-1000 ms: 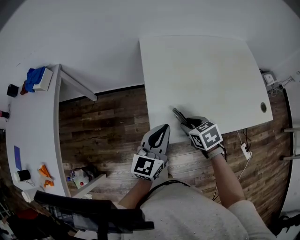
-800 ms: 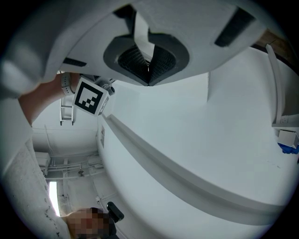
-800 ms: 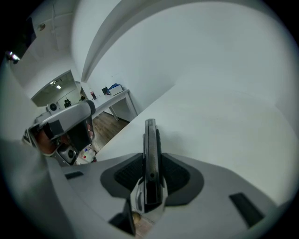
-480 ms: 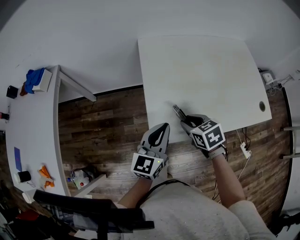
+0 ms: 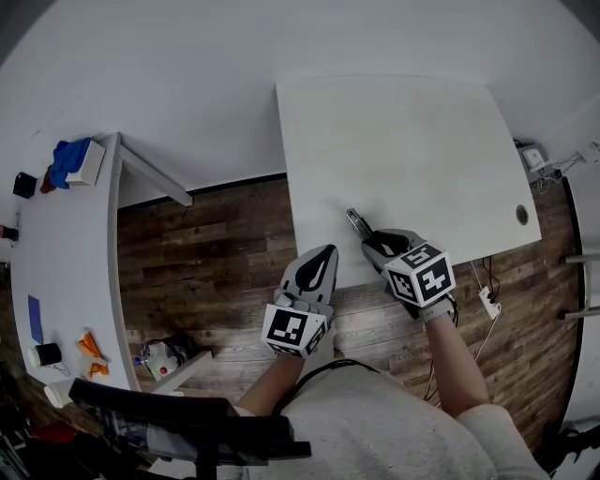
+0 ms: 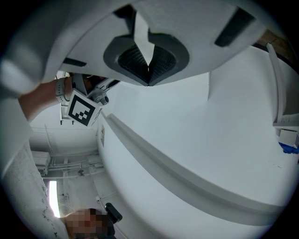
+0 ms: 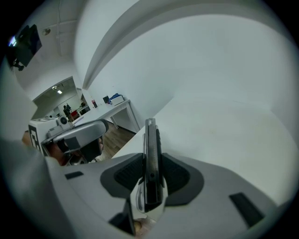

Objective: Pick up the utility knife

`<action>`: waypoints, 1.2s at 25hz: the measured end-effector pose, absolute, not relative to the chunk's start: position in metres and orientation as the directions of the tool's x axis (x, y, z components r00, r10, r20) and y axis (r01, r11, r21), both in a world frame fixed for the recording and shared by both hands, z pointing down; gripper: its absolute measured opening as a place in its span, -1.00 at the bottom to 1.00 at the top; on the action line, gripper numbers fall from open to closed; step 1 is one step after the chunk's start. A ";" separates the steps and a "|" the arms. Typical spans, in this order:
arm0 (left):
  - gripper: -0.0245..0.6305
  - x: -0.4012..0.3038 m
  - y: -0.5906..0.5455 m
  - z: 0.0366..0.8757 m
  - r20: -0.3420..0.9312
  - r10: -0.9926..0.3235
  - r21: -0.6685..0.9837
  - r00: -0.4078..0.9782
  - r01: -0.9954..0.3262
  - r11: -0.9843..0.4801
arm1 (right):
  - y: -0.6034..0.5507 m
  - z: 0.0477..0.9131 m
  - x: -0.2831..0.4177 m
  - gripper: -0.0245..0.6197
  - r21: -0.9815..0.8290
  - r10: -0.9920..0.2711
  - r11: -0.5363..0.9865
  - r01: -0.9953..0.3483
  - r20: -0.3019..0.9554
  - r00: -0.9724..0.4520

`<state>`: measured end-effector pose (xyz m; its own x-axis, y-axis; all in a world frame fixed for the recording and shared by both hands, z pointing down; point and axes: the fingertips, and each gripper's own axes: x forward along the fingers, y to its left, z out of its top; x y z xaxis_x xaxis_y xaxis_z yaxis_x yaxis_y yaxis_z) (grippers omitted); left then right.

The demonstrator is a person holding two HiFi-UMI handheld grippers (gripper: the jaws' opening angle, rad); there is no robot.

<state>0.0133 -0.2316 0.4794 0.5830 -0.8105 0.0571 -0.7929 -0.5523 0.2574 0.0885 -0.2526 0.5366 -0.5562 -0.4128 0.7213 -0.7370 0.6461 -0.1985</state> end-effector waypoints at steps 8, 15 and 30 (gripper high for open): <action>-0.90 0.020 -0.232 0.468 0.039 -0.798 0.247 0.601 -0.780 -0.575 | -0.249 0.512 0.092 -0.52 -0.194 -0.449 0.637 -0.746 0.693 -0.564; -0.90 0.025 -0.230 0.457 0.026 -0.784 0.235 0.620 -0.766 -0.598 | -0.244 0.489 0.094 -0.52 -0.207 -0.484 0.623 -0.755 0.655 -0.580; -0.90 0.021 -0.228 0.443 0.015 -0.785 0.231 0.620 -0.765 -0.601 | -0.239 0.454 0.092 -0.52 -0.229 -0.534 0.608 -0.760 0.590 -0.606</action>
<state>0.0209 -0.2282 0.4428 0.6199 -0.7846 0.0145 -0.7655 -0.6005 0.2310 0.0921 -0.2393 0.4542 -0.6057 -0.5339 0.5899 -0.7597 0.6084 -0.2294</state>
